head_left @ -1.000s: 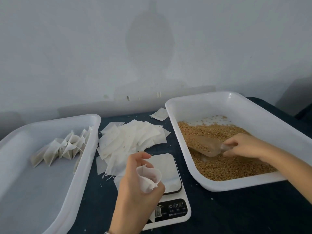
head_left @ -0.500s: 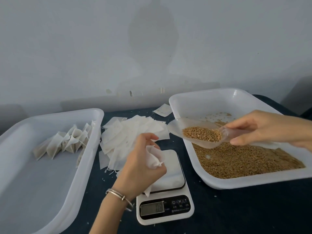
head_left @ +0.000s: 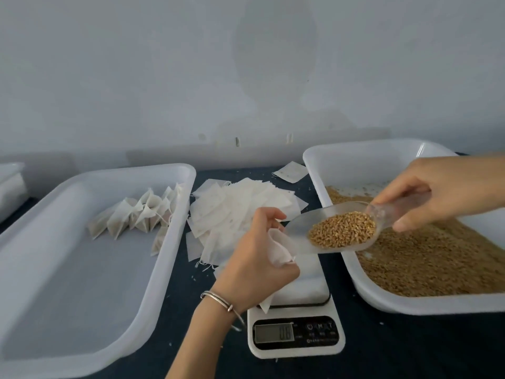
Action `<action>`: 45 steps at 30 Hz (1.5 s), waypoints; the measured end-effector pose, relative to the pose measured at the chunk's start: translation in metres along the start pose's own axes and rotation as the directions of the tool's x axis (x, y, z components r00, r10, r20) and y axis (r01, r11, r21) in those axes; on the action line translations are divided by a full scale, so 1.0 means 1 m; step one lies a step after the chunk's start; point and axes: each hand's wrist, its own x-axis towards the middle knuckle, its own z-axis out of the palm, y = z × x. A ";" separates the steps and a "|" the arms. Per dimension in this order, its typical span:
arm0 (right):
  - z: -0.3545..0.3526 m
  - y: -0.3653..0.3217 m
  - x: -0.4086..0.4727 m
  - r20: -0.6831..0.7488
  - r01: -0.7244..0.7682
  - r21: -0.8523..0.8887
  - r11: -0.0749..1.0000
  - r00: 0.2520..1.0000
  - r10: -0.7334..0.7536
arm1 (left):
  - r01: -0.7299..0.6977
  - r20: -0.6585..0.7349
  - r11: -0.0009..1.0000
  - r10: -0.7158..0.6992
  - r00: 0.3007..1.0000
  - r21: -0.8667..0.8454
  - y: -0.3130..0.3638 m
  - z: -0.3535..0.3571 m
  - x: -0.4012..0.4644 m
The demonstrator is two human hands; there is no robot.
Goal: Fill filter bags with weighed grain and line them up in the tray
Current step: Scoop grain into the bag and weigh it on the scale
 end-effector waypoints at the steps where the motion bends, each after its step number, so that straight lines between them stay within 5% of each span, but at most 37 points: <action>1: 0.000 -0.002 0.000 -0.001 -0.003 -0.024 1.000 1.000 0.003 | 0.000 0.005 1.000 0.000 1.000 -0.002 0.000 0.001 0.001; 25: -0.013 -0.057 -0.007 -0.038 -0.114 -0.452 0.885 0.993 0.109 | 0.017 0.041 1.000 -0.017 0.999 0.010 -0.002 0.032 0.007; 45: -0.011 -0.069 -0.004 -0.048 -0.164 -0.518 0.840 0.985 0.163 | 0.015 0.059 0.997 -0.010 0.998 -0.078 -0.012 0.037 0.007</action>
